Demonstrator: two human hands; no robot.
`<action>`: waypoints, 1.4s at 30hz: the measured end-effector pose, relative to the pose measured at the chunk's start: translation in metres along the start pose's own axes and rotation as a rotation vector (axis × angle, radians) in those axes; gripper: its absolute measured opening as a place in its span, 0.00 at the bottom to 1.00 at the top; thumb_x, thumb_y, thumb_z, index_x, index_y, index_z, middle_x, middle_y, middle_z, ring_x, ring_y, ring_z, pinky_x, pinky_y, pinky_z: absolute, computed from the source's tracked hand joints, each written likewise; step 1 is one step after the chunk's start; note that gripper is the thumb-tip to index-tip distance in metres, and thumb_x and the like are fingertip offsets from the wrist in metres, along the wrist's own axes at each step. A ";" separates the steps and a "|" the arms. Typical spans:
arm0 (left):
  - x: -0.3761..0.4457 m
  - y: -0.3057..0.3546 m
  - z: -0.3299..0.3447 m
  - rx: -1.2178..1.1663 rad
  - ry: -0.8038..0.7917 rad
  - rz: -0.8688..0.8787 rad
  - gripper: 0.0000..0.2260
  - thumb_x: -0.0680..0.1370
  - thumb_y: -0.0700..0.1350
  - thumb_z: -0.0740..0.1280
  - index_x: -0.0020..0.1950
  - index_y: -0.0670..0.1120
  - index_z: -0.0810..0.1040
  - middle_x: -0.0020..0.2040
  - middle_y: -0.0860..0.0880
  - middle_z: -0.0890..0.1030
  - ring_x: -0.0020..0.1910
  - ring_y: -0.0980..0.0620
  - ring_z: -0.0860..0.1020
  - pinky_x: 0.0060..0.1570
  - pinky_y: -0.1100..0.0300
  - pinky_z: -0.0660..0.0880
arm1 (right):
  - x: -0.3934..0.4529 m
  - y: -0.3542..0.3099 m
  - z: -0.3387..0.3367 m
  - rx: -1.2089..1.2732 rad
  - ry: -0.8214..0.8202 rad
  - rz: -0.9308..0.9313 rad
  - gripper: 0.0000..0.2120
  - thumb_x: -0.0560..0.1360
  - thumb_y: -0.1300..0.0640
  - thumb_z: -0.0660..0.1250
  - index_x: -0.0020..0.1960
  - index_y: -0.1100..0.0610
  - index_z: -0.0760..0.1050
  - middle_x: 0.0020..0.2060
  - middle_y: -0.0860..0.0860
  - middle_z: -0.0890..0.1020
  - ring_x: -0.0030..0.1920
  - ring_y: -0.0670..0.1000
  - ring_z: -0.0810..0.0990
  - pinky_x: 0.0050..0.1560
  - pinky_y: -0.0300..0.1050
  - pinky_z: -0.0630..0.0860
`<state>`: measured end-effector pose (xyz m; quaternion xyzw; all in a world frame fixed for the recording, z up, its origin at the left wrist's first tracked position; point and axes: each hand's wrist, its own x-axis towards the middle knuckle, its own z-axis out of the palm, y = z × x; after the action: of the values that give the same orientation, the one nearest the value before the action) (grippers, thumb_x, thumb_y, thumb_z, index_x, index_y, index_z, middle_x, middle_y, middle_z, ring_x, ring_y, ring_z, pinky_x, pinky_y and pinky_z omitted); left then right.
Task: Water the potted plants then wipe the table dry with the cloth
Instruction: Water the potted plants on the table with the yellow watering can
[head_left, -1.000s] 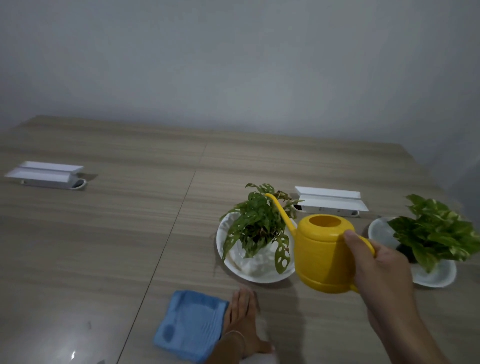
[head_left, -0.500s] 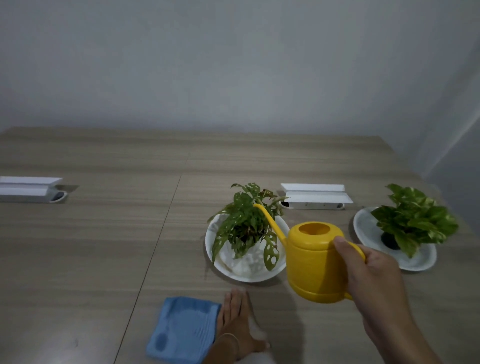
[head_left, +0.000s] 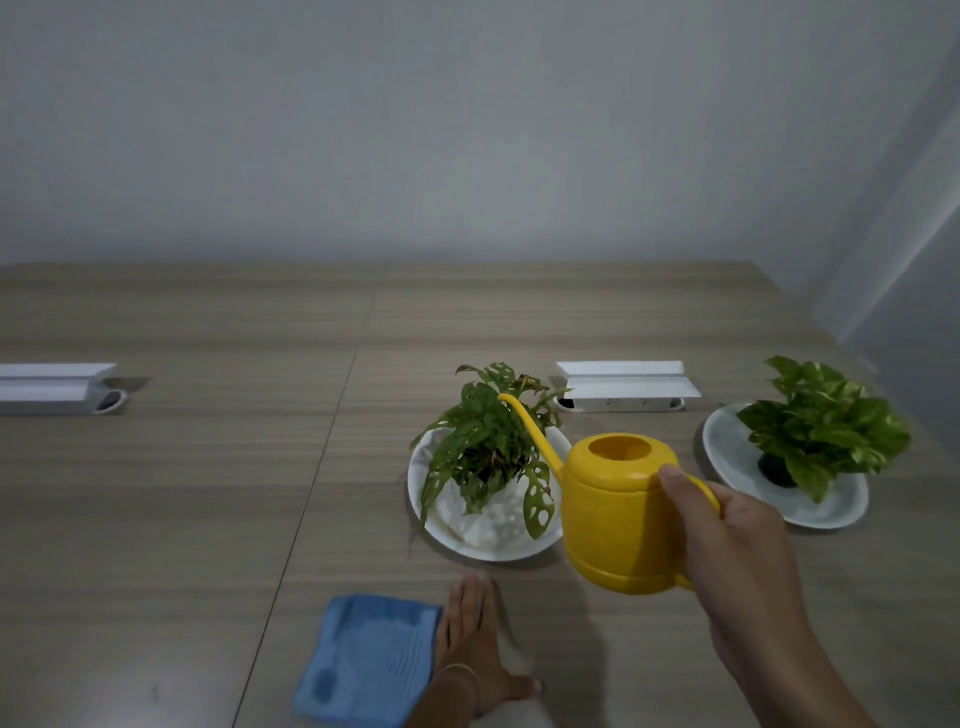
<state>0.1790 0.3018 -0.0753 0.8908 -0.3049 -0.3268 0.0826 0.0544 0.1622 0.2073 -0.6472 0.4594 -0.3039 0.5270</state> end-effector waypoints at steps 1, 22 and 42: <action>0.000 0.000 0.000 -0.003 0.001 0.003 0.65 0.62 0.75 0.70 0.80 0.49 0.30 0.79 0.49 0.28 0.78 0.47 0.29 0.78 0.49 0.38 | -0.001 0.000 -0.001 0.000 -0.008 -0.002 0.22 0.79 0.47 0.68 0.35 0.64 0.76 0.27 0.50 0.73 0.34 0.52 0.72 0.39 0.51 0.68; 0.002 -0.002 0.001 0.026 -0.032 0.021 0.61 0.66 0.71 0.71 0.79 0.51 0.30 0.78 0.49 0.26 0.75 0.50 0.26 0.76 0.51 0.34 | 0.002 0.009 -0.022 -0.042 0.020 -0.030 0.24 0.79 0.50 0.68 0.31 0.64 0.69 0.28 0.53 0.68 0.33 0.54 0.67 0.36 0.51 0.63; -0.001 -0.001 0.000 0.003 -0.052 0.017 0.63 0.65 0.73 0.70 0.79 0.50 0.28 0.78 0.49 0.26 0.76 0.47 0.26 0.76 0.49 0.34 | 0.006 0.029 0.010 0.010 -0.079 -0.035 0.24 0.80 0.49 0.66 0.26 0.52 0.69 0.22 0.47 0.67 0.32 0.54 0.69 0.38 0.51 0.66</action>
<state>0.1794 0.3034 -0.0749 0.8795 -0.3148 -0.3487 0.0759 0.0572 0.1604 0.1760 -0.6638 0.4254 -0.2894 0.5428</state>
